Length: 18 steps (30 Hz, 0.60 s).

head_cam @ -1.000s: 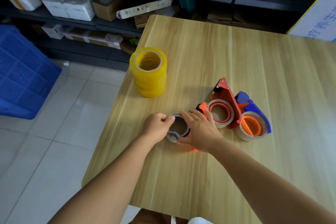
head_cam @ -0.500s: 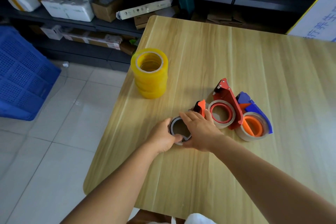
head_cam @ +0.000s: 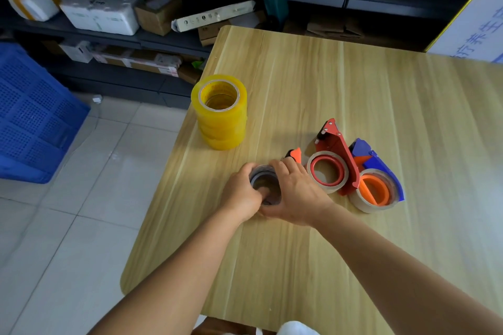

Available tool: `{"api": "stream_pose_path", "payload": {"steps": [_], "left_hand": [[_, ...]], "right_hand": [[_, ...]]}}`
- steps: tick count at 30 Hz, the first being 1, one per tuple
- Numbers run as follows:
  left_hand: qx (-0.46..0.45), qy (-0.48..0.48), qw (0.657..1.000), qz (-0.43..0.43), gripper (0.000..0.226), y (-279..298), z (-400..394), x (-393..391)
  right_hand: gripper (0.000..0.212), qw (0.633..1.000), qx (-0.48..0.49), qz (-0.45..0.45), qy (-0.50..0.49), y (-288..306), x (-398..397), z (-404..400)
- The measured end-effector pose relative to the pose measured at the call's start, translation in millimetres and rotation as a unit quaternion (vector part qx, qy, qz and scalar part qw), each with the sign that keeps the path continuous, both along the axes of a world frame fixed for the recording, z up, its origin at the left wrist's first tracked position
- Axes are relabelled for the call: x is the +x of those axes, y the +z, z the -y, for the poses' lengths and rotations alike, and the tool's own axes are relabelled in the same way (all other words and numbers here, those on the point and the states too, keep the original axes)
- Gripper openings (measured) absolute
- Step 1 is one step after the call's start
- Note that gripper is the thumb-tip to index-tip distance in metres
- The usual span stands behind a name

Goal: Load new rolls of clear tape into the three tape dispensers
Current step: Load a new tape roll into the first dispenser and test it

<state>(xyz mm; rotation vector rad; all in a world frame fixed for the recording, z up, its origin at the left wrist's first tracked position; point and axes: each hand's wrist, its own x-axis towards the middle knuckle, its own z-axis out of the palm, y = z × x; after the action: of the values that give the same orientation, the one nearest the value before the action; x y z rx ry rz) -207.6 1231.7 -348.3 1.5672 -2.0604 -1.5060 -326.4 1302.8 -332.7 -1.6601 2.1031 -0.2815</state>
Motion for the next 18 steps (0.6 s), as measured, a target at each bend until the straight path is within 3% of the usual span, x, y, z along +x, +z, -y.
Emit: {"api": "stream_pose_path", "payload": {"steps": [11, 18], "left_hand": [[-0.006, 0.063, 0.994, 0.085, 0.017, 0, 3, -2], [-0.019, 0.037, 0.994, 0.102, 0.015, 9, 10, 1]], "right_hand": [[0.102, 0.999, 0.027, 0.025, 0.003, 0, -4, -3], [0.099, 0.999, 0.002, 0.042, 0.02, 2, -11, -1]]}}
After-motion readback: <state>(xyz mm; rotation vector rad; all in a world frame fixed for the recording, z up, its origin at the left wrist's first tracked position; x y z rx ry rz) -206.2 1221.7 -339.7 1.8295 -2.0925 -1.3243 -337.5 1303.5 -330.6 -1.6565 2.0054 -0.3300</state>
